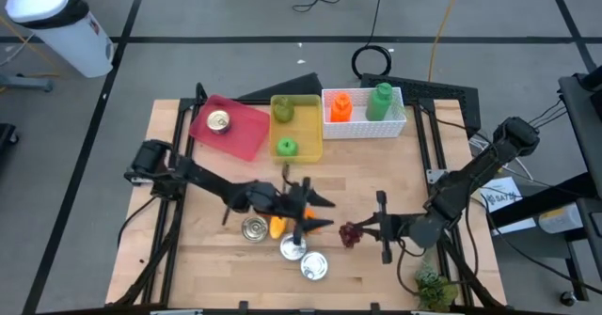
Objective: Pick & Place Food Item
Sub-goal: Put the violet grapes into the yellow bin
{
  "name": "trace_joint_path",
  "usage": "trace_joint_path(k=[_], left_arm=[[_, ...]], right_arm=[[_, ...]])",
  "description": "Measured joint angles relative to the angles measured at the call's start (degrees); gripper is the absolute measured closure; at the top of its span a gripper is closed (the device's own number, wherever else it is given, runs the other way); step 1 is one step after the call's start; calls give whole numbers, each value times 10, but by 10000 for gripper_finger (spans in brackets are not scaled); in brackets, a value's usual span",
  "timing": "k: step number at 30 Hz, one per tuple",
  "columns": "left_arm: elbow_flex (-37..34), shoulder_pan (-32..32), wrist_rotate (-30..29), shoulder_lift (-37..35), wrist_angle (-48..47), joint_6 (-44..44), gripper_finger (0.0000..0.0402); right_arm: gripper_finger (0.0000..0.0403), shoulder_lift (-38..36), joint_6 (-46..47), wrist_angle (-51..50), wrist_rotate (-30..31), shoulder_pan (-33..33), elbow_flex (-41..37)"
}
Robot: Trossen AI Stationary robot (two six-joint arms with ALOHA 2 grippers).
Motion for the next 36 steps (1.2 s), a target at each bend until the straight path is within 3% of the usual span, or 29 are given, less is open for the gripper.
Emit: trace_joint_path(k=[10,21,25,32,36], left_arm=[[183,-26,-15,67,-279,101,158],[212,-24,-72,77,-309,100,166],[212,-23,-72,77,-306,100,219],[212,-23,-47,77,-292,102,377],[212,-22,-47,77,-285,105,388]], right_arm=[[403,2,-8,20,14,1,-2],[403,2,-10,25,12,1,-2],[403,2,-10,24,12,1,-2],[403,2,-9,24,13,1,-2],[396,2,8,25,13,1,-2]])
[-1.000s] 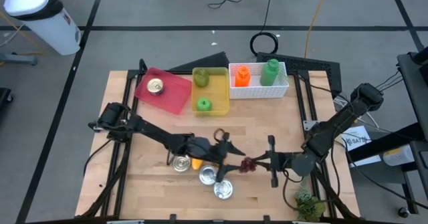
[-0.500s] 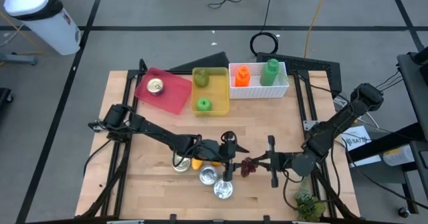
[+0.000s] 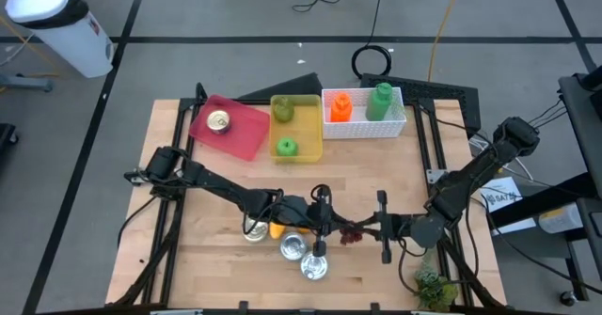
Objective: Pick & Place Food Item
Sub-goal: Put the violet grapes into the yellow bin
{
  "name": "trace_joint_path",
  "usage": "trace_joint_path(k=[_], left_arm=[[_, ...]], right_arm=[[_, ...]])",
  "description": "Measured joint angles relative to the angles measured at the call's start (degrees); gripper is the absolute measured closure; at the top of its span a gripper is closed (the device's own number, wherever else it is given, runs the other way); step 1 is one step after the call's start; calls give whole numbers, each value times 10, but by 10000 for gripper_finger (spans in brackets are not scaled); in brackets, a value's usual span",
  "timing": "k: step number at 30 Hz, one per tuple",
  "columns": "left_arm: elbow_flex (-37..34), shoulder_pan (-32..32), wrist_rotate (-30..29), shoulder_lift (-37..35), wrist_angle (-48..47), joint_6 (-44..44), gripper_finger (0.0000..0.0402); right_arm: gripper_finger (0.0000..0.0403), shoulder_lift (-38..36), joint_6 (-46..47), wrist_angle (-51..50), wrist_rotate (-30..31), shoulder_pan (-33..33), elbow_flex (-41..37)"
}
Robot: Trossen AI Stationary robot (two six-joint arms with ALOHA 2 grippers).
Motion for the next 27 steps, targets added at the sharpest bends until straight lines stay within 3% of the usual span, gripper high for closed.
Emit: trace_joint_path(k=[16,27], left_arm=[[0,9,-103,-58,-66,53,397],[0,85,-126,-152,-193,50,394]], right_arm=[[372,-71,-5,-26,-1,57,0],[381,-73,-5,-32,-1,75,0]])
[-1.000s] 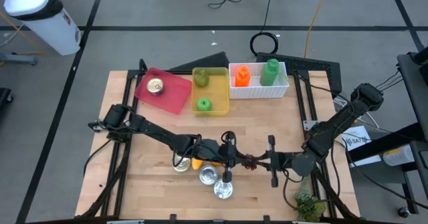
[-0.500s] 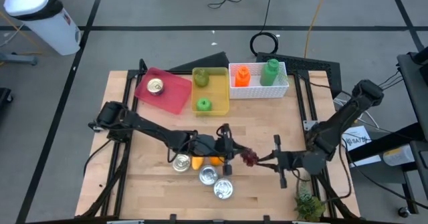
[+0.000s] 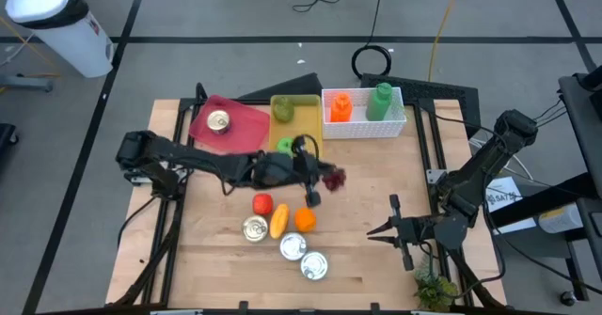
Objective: Pick & Place Food Item
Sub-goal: Put the violet grapes into the yellow bin
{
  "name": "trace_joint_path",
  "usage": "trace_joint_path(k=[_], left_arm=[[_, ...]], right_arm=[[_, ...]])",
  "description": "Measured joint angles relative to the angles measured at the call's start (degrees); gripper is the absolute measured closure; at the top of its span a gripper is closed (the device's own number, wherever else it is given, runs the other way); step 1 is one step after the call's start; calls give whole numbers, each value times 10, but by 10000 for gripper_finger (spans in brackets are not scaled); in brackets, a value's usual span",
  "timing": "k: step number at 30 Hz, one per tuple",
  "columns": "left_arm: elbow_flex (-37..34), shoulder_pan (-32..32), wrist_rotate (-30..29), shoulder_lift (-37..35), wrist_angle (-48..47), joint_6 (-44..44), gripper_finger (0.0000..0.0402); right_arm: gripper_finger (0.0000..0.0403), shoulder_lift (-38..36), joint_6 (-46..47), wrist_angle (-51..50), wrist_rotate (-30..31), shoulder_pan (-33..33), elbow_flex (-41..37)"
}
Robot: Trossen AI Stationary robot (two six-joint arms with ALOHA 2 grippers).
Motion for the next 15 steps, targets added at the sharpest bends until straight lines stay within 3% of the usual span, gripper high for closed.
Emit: trace_joint_path(k=[8,15], left_arm=[[0,95,-5,-42,-101,3,395],[-44,219,70,-41,-87,2,395]], right_arm=[[380,0,0,-30,1,0,0],[389,0,16,-49,1,0,-4]])
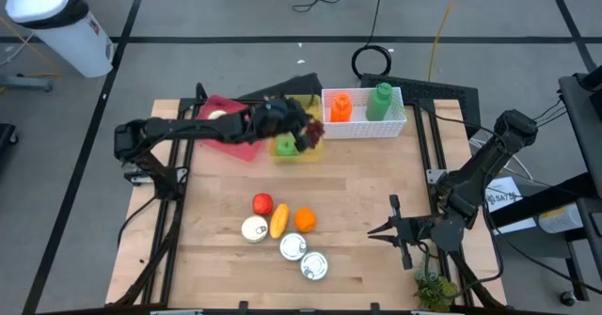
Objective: Pick & Place Food Item
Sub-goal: Put the violet grapes into the yellow bin
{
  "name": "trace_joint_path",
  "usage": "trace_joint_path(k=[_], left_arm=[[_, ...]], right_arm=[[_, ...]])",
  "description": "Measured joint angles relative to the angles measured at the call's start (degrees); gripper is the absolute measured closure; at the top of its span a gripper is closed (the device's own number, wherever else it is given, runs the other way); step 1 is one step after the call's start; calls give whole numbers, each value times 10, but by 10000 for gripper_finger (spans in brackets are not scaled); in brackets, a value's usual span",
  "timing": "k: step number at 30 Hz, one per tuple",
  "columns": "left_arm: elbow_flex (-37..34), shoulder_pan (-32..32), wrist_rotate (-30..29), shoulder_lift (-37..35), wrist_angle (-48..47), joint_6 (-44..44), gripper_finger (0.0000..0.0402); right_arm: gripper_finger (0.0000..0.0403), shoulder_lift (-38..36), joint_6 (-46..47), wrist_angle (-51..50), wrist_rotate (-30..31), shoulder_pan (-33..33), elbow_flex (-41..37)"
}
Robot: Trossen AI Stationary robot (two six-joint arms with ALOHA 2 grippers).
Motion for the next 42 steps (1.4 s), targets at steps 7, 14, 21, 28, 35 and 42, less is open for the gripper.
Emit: trace_joint_path(k=[7,14,21,28,35,42], left_arm=[[-30,106,43,-8,-10,-12,394],[-53,140,67,-7,-43,-16,394],[-54,129,67,-7,-88,-24,394],[-54,129,21,-12,-143,-49,394],[-53,127,12,-41,-183,-77,387],[-53,126,12,-39,-248,-116,383]], right_arm=[[392,0,24,7,1,-8,-39],[392,0,7,9,1,-40,-47],[393,0,-45,15,0,-52,-48],[396,-6,-97,26,0,-52,-48],[396,-26,-113,55,0,-53,-48],[392,-32,-126,90,0,-54,-48]])
